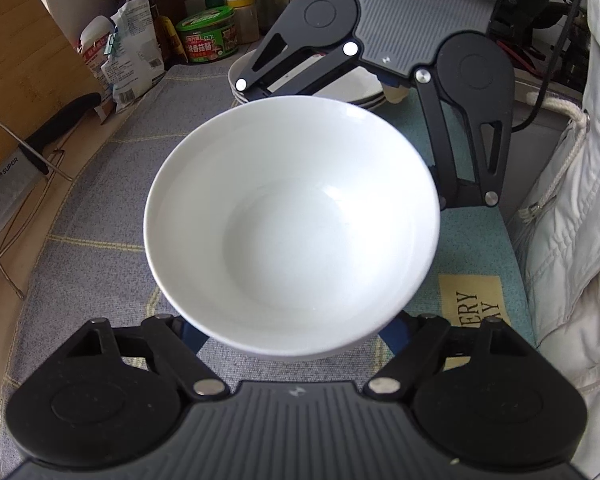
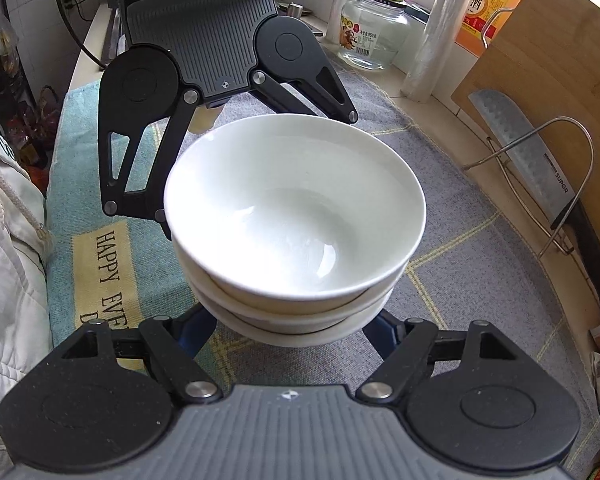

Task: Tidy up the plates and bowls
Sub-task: 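Carry the bowl stack with both tools over the flowered plate stack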

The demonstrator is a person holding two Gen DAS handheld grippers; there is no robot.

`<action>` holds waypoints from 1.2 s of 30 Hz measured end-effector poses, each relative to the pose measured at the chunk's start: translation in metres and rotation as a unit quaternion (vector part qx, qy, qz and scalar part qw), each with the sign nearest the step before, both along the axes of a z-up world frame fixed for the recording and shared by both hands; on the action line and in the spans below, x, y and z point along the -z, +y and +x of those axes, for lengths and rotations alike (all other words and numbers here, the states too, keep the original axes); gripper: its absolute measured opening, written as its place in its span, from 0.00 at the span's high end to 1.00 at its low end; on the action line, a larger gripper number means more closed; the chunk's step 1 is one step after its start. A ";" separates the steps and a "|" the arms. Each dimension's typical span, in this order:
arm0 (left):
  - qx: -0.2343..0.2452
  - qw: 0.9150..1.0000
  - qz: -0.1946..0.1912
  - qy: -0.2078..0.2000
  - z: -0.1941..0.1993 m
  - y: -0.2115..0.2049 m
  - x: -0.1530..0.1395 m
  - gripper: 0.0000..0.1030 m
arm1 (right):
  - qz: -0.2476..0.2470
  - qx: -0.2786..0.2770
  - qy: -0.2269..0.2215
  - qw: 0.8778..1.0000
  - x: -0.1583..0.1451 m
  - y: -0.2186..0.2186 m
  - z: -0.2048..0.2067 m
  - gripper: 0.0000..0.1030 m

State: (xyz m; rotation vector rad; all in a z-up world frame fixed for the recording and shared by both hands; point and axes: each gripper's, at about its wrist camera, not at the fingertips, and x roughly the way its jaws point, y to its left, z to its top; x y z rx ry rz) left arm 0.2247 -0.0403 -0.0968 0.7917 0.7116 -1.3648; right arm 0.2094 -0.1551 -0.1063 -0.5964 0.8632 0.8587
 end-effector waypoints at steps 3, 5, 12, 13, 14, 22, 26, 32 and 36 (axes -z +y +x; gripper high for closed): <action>-0.001 1.000 0.000 -0.004 -0.003 -0.005 -0.004 0.19 | 0.002 0.000 -0.005 1.000 -0.005 -0.006 -0.003 0.19; -0.001 1.000 0.000 -0.006 -0.005 -0.009 -0.008 0.19 | 0.003 0.001 -0.007 1.000 -0.010 -0.012 -0.005 0.19; 0.009 1.000 -0.003 -0.023 -0.014 -0.036 -0.021 0.19 | 0.006 0.009 -0.019 1.000 -0.027 -0.040 -0.014 0.19; 0.011 1.000 -0.004 -0.025 -0.014 -0.041 -0.022 0.19 | 0.006 0.011 -0.021 1.000 -0.030 -0.046 -0.016 0.19; 0.013 1.000 -0.005 -0.027 -0.015 -0.046 -0.023 0.19 | 0.006 0.013 -0.024 1.000 -0.032 -0.051 -0.018 0.19; 0.038 0.998 -0.012 -0.047 -0.018 -0.102 -0.029 0.19 | -0.005 0.041 -0.044 0.998 -0.045 -0.104 -0.035 0.19; 0.056 0.997 -0.016 -0.047 -0.019 -0.133 -0.028 0.19 | -0.012 0.060 -0.044 0.997 -0.047 -0.132 -0.043 0.19; 0.074 0.996 -0.013 -0.048 -0.016 -0.174 -0.021 0.19 | -0.021 0.082 -0.041 0.996 -0.043 -0.169 -0.048 0.19; 0.078 0.996 -0.008 -0.046 -0.013 -0.192 -0.016 0.19 | -0.018 0.089 -0.033 0.995 -0.039 -0.189 -0.047 0.19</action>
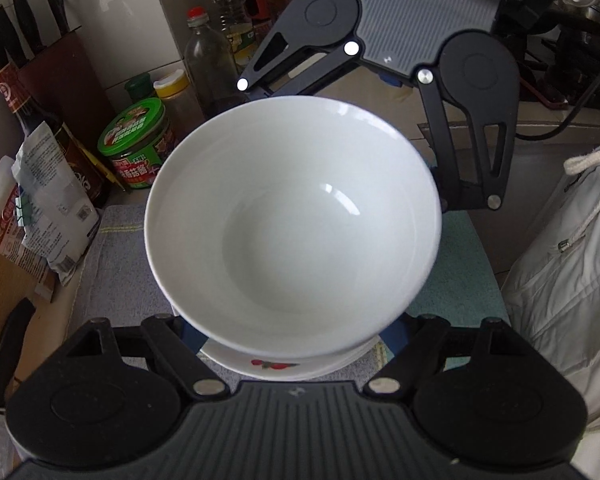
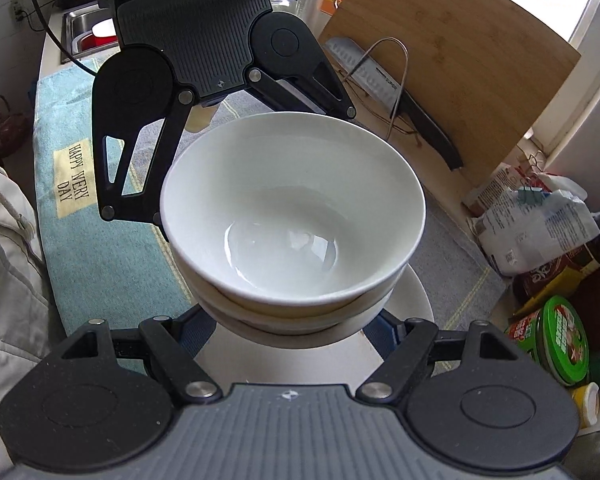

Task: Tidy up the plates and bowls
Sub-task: 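Carry the bowl stack with both tools over the flowered plate stack, then lower the bowl stack onto the plates and open both tools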

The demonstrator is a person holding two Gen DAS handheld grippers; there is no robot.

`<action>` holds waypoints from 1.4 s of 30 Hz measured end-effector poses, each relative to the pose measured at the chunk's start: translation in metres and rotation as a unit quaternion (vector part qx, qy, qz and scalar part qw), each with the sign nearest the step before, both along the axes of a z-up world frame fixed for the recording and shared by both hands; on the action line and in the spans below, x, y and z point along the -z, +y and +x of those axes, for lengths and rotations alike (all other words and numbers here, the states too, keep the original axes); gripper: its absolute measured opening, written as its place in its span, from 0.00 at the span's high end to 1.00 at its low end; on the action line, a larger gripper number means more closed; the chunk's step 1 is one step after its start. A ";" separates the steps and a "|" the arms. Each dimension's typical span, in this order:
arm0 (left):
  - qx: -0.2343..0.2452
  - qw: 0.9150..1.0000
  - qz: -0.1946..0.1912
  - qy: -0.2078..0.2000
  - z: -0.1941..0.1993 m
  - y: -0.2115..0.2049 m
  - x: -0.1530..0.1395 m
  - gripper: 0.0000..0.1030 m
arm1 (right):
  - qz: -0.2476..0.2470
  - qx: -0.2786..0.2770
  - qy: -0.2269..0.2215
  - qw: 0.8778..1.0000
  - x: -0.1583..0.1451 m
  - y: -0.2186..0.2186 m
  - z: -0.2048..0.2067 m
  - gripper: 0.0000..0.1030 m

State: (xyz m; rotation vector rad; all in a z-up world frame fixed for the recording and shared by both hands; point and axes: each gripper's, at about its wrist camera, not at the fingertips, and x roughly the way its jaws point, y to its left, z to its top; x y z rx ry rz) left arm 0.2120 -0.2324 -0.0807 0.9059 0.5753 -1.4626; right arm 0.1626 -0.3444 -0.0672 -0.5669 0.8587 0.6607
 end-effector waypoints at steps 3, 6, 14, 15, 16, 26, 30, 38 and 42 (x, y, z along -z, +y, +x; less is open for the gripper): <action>-0.002 1.000 0.005 0.001 0.003 -0.009 0.004 0.19 | 0.004 0.002 0.004 1.000 0.004 -0.010 0.003 0.19; -0.004 1.000 0.009 0.004 0.007 -0.015 0.008 0.19 | 0.007 0.002 0.008 1.000 0.008 -0.017 0.008 0.19; -0.010 1.000 0.014 0.020 0.015 -0.023 0.019 0.19 | 0.011 0.001 0.025 1.000 0.019 -0.026 0.019 0.19; -0.010 1.000 0.014 0.021 0.016 -0.023 0.020 0.19 | 0.012 0.001 0.028 1.000 0.020 -0.027 0.020 0.19; -0.010 1.000 0.014 0.021 0.016 -0.024 0.020 0.19 | 0.012 0.002 0.029 1.000 0.021 -0.028 0.021 0.19; -0.007 0.999 0.022 0.031 0.020 -0.030 0.024 0.19 | 0.017 0.007 0.044 0.999 0.027 -0.034 0.024 0.19; -0.007 0.999 0.025 0.031 0.021 -0.032 0.025 0.19 | 0.018 0.012 0.047 0.999 0.029 -0.034 0.024 0.19; -0.004 0.999 0.031 0.040 0.024 -0.035 0.028 0.19 | 0.022 0.013 0.052 0.998 0.033 -0.033 0.022 0.19; -0.004 0.999 0.028 0.039 0.024 -0.035 0.027 0.19 | 0.022 0.014 0.052 0.998 0.033 -0.033 0.022 0.19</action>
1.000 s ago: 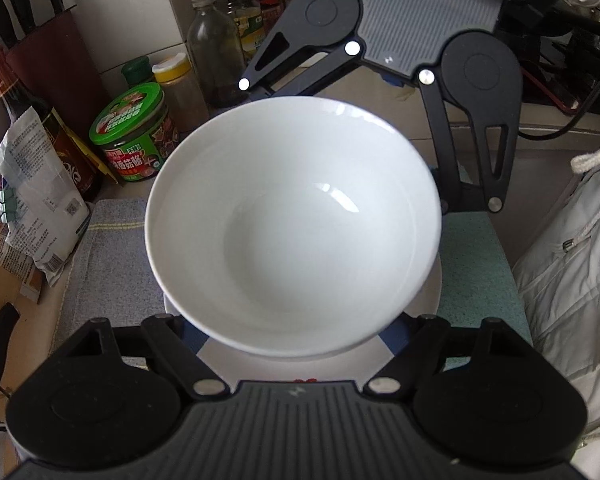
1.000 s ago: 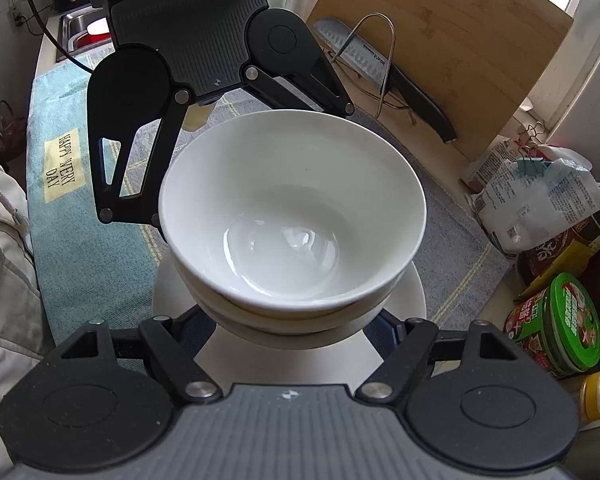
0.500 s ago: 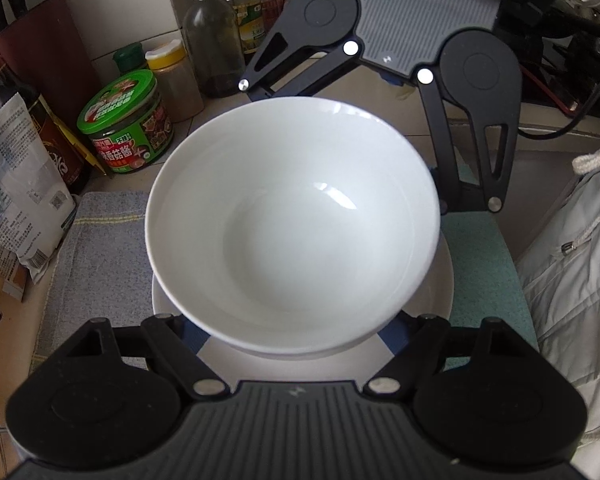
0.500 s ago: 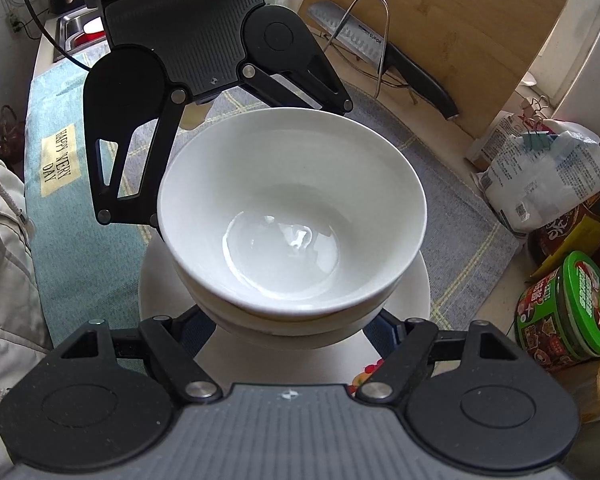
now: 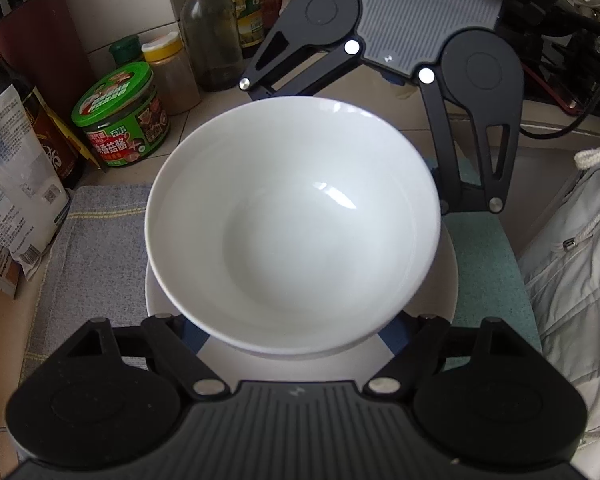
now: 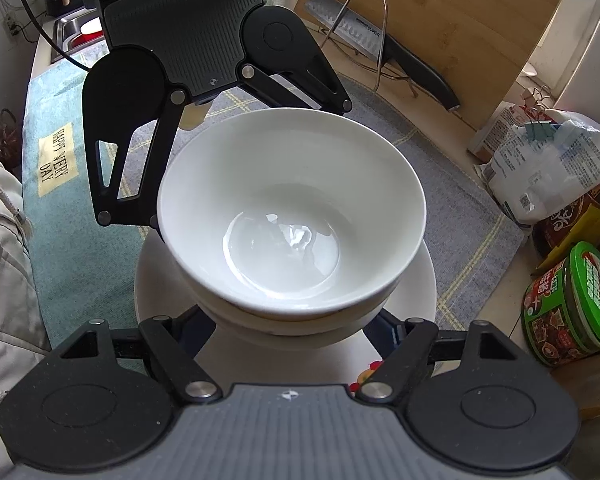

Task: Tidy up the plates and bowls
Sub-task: 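Lower the bowl stack onto the plates and open both tools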

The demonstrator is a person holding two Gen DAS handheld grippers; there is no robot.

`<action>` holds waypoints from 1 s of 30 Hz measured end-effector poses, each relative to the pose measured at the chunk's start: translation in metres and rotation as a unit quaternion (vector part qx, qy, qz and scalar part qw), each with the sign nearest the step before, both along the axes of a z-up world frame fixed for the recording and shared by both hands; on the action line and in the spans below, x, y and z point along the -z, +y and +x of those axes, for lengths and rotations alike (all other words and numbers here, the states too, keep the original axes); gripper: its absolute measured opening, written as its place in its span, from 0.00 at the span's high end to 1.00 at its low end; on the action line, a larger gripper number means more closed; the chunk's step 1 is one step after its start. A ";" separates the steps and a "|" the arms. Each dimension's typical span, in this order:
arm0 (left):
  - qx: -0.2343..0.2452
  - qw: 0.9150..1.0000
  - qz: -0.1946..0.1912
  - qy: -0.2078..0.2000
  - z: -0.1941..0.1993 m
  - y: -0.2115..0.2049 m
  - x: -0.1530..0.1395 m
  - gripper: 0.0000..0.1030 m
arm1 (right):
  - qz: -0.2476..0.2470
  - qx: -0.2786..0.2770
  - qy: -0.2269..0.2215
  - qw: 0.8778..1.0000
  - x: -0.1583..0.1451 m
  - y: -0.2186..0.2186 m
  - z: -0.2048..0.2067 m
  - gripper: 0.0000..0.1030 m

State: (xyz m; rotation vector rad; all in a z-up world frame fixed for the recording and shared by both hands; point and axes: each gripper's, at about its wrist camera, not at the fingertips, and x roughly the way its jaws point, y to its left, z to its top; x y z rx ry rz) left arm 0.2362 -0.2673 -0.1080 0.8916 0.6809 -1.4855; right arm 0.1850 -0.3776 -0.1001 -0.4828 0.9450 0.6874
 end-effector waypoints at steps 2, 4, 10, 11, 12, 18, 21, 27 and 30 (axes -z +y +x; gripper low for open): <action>0.001 1.000 0.000 -0.002 0.000 0.000 0.000 0.19 | -0.001 0.001 -0.002 1.000 0.000 0.000 0.000 0.19; 0.000 1.000 0.001 -0.004 -0.001 0.000 0.000 0.19 | -0.005 -0.001 -0.007 1.000 0.000 0.001 -0.002 0.19; -0.008 1.000 -0.005 -0.012 -0.005 0.003 0.000 0.18 | 0.005 0.012 -0.016 1.000 -0.002 -0.003 -0.001 0.02; -0.010 1.000 -0.007 -0.015 -0.006 0.004 0.000 0.13 | 0.008 0.015 -0.019 1.000 -0.004 -0.004 -0.001 0.00; -0.013 1.000 -0.014 -0.015 -0.007 0.007 -0.002 0.11 | 0.007 0.015 -0.022 1.000 -0.005 -0.004 -0.002 0.00; -0.065 0.997 -0.026 -0.014 -0.005 0.026 -0.010 0.05 | -0.019 0.005 -0.029 0.999 -0.005 -0.002 -0.007 0.00; -0.098 0.995 -0.028 -0.013 -0.009 0.040 -0.011 0.05 | -0.024 0.001 -0.031 0.999 -0.005 -0.002 -0.011 0.00; -0.182 0.980 -0.082 0.001 -0.025 0.075 -0.025 0.05 | -0.054 -0.006 -0.035 0.998 -0.008 0.003 -0.019 0.00; -0.234 0.964 -0.123 -0.017 -0.035 0.091 -0.033 0.02 | -0.074 0.004 -0.039 0.997 -0.012 0.008 -0.023 0.00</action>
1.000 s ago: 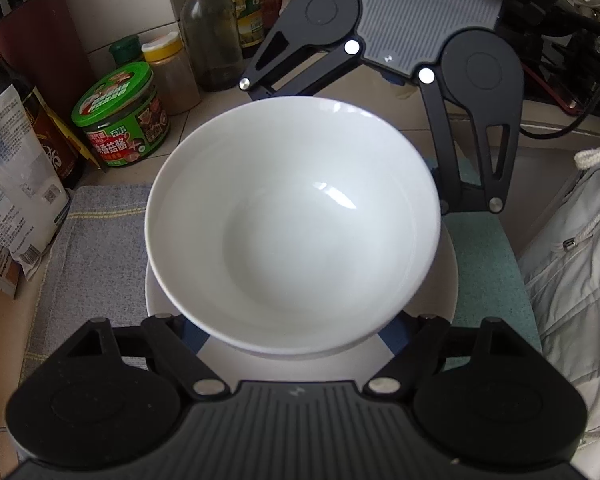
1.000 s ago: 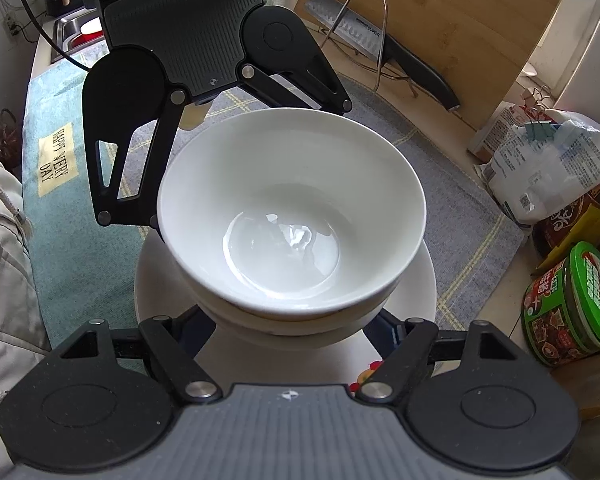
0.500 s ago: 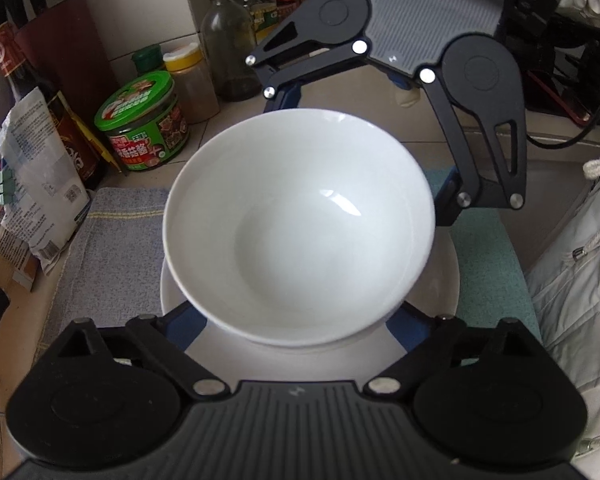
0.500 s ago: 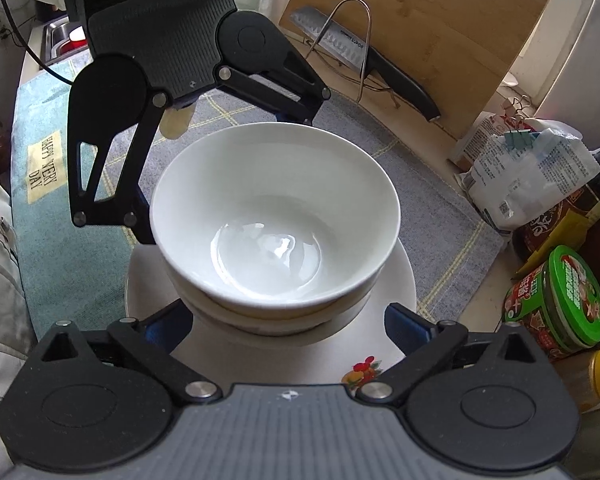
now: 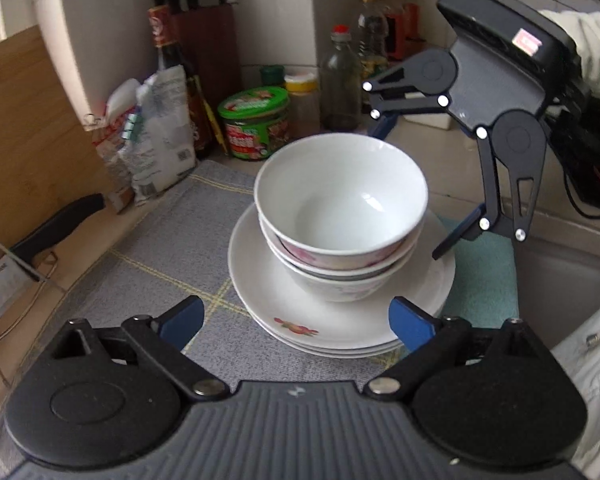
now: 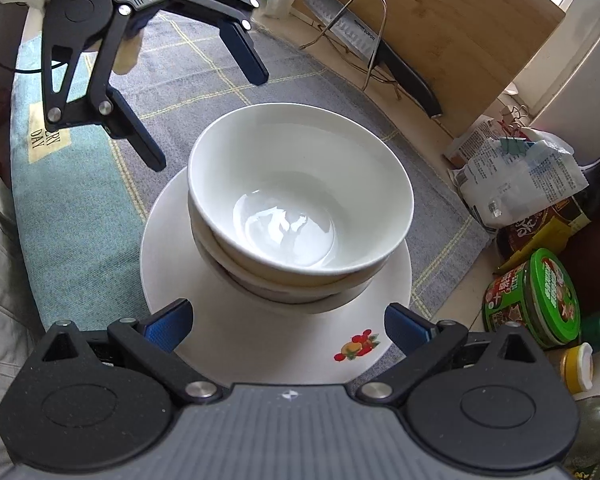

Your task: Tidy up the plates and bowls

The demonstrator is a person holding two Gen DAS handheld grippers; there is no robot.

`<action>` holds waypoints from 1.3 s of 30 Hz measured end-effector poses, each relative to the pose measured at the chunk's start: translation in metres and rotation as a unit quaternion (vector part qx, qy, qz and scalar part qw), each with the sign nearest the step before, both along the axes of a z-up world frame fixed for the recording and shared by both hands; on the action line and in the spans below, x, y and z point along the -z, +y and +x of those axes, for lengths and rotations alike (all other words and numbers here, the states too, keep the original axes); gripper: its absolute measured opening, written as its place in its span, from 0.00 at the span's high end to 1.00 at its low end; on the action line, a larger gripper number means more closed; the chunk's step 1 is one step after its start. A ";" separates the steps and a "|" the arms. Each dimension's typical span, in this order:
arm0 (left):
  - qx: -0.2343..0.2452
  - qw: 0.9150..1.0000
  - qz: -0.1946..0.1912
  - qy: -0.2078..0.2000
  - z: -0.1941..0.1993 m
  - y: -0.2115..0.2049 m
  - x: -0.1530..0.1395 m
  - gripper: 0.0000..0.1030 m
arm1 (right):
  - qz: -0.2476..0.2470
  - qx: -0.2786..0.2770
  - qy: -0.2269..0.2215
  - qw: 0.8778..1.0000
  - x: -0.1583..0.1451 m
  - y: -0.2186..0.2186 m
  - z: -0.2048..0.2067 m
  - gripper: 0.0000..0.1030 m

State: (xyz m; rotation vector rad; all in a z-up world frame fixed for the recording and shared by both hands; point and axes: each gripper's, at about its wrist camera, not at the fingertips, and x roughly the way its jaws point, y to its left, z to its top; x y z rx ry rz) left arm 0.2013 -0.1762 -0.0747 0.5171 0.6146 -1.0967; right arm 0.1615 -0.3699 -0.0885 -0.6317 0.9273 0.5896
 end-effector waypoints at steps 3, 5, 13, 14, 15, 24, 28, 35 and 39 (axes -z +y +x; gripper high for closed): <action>-0.049 0.998 -0.031 -0.007 -0.006 0.015 -0.005 0.02 | -0.029 0.012 -0.002 1.000 -0.003 0.008 -0.005 0.00; -0.068 0.997 -0.045 -0.001 -0.009 0.024 -0.007 0.02 | -0.051 0.020 0.001 0.998 -0.004 0.015 -0.008 0.00; -0.146 0.985 -0.087 0.010 -0.023 0.057 -0.008 0.02 | -0.139 0.124 -0.002 0.983 -0.006 0.069 -0.030 0.00; -0.149 0.984 -0.097 0.016 -0.025 0.063 -0.009 0.02 | -0.140 0.140 0.002 0.980 -0.006 0.076 -0.033 0.00; -0.151 0.983 -0.103 0.022 -0.028 0.069 -0.010 0.02 | -0.137 0.158 0.004 0.978 -0.008 0.083 -0.037 0.00; -0.252 0.964 -0.062 0.051 -0.037 0.102 -0.031 0.02 | -0.070 0.458 -0.044 0.885 -0.032 0.119 -0.073 0.00; -0.257 0.964 -0.033 0.052 -0.050 0.100 -0.037 0.02 | 0.007 0.588 -0.075 0.805 -0.046 0.115 -0.095 0.00; -0.252 0.967 -0.016 0.041 -0.078 0.091 -0.055 0.02 | 0.064 0.638 -0.100 0.761 -0.068 0.124 -0.128 0.00; -0.261 0.965 -0.021 0.035 -0.088 0.088 -0.069 0.02 | 0.081 0.642 -0.109 0.754 -0.078 0.120 -0.137 0.00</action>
